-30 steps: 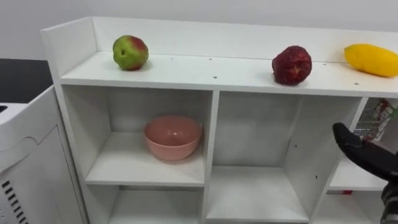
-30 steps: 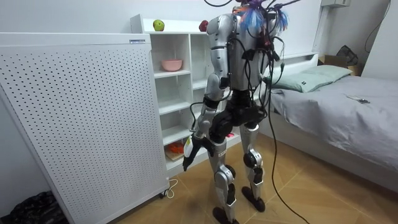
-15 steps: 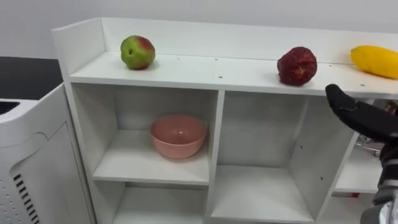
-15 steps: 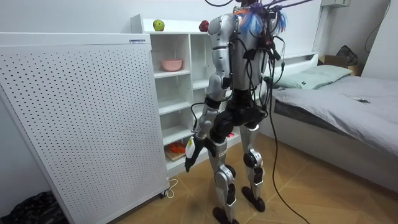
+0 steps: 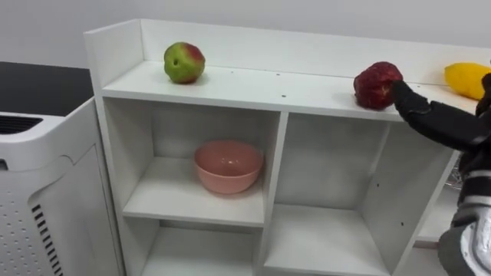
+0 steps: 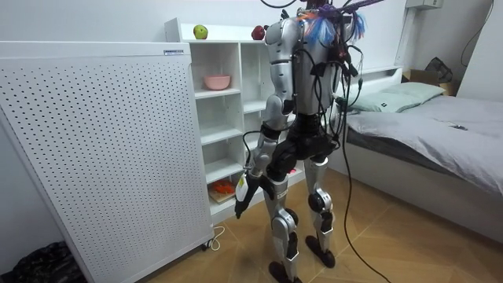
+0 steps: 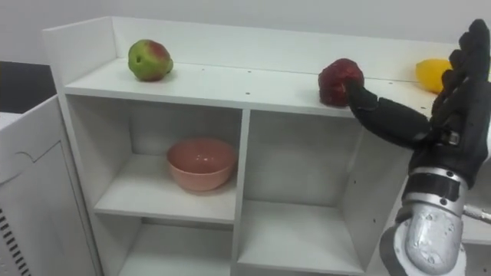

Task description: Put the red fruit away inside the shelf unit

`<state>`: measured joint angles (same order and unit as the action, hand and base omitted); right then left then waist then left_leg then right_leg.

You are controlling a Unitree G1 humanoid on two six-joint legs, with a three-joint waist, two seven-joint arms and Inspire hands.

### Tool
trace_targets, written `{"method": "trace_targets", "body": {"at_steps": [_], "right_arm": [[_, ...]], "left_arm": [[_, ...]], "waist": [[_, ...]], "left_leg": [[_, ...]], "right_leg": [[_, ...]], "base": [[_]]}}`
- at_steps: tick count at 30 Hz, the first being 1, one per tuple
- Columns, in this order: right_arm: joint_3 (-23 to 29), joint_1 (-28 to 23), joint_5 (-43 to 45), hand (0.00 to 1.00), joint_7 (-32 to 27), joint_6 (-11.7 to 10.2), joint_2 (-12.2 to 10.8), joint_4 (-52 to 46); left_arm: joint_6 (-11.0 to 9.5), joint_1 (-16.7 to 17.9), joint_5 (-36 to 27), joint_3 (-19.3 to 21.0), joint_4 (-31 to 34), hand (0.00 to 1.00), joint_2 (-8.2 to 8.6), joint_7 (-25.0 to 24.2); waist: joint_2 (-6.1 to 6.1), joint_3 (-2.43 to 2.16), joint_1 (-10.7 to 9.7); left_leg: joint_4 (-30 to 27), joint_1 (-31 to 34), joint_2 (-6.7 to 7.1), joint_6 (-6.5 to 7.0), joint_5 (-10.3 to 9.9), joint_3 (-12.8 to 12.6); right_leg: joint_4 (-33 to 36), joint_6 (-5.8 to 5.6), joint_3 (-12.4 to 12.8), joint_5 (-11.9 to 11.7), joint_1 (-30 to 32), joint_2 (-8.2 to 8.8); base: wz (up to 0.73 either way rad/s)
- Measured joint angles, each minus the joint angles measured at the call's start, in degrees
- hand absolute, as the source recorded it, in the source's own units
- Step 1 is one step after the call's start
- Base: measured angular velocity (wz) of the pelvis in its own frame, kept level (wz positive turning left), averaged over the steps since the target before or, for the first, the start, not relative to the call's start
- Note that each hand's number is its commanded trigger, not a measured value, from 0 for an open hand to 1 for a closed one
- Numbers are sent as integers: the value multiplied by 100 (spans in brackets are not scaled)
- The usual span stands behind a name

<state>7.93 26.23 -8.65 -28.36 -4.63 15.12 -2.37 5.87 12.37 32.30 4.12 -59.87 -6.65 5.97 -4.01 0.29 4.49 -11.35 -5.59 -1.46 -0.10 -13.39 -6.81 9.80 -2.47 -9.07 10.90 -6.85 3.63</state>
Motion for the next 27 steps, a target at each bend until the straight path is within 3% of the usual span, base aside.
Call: {"method": "trace_targets", "body": {"at_steps": [3,10,19,26,27], "right_arm": [[-1,35,-19,0,76,-2,152,147],[-90,159,-169,0,315,55,232,559],[-222,557,-187,0,978,213,613,1234],[-393,694,-306,0,1114,239,870,1513],[-416,694,-305,25,1145,239,904,1522]], "left_arm": [[7,12,0,-7,12,0,-17,-40],[7,-38,4,-97,36,0,-67,-112],[11,-172,348,24,396,0,-212,-405],[13,-195,330,20,416,0,-286,-409],[16,-191,330,20,412,0,-297,-409]], "waist": [[3,-3,23],[-4,0,63],[-204,-30,85],[-246,-2,118],[-247,-2,122]], "left_leg": [[0,-2,0,-5,3,65],[7,15,4,-4,4,79],[-5,74,2,-4,12,87],[-3,16,0,-5,11,96],[-4,16,0,-5,11,108]], "right_leg": [[0,1,-56,-4,-25,-3],[-4,0,-61,-4,18,-1],[-15,1,-79,-4,64,-1],[-21,1,-129,-4,6,0],[-20,1,-141,-4,4,1]], "base": [[10],[1],[0],[2],[0]]}}
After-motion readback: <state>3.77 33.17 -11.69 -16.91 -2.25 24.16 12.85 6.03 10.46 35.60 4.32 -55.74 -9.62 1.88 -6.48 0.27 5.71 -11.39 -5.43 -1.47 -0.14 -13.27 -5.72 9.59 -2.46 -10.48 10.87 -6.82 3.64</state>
